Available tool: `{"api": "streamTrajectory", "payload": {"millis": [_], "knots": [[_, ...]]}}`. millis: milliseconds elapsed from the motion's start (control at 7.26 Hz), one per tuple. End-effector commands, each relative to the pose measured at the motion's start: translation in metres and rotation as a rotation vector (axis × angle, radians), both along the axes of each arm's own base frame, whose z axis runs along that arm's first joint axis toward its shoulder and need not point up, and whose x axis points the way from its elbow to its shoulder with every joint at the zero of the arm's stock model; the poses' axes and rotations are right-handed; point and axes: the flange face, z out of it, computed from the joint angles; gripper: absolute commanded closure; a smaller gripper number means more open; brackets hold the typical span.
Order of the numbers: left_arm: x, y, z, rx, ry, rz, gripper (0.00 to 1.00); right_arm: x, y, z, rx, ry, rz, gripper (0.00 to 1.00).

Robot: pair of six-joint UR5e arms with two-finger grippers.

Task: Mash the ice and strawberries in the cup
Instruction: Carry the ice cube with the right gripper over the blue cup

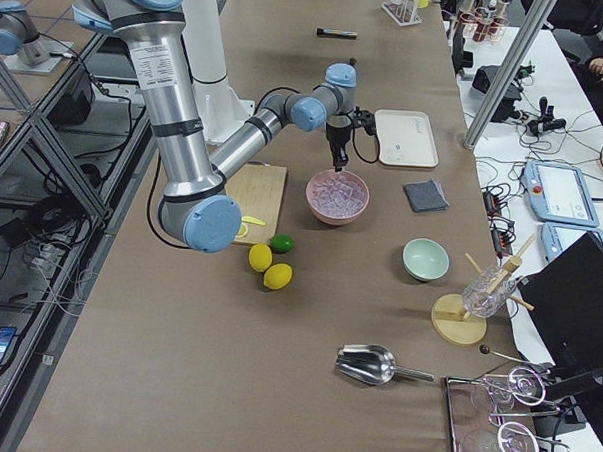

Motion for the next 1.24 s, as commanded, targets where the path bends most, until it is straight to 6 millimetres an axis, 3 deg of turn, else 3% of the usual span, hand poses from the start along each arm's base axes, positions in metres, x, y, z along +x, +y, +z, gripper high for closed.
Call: {"api": "streamTrajectory", "payload": {"millis": [0, 275, 551, 688, 826, 1102], "knots": [[0.000, -0.001, -0.002, 0.003, 0.001, 0.000, 0.02, -0.057, 0.009, -0.077, -0.079, -0.104, 0.085, 0.78], [0.000, -0.003, -0.004, 0.006, 0.000, 0.000, 0.02, -0.107, 0.025, -0.131, -0.094, -0.143, 0.157, 0.78], [0.000, -0.005, -0.005, 0.008, 0.000, 0.000, 0.02, -0.147, 0.030, -0.157, -0.082, -0.142, 0.178, 0.78], [0.000, -0.005, -0.005, 0.008, 0.000, 0.000, 0.02, -0.177, 0.031, -0.180, -0.096, -0.143, 0.215, 0.78], [0.000, -0.005, -0.005, 0.008, 0.000, 0.000, 0.02, -0.200, 0.024, -0.197, -0.099, -0.132, 0.217, 0.77], [0.000, -0.002, -0.004, 0.005, 0.002, 0.001, 0.02, -0.219, 0.027, -0.204, -0.096, -0.119, 0.224, 0.77]]}}
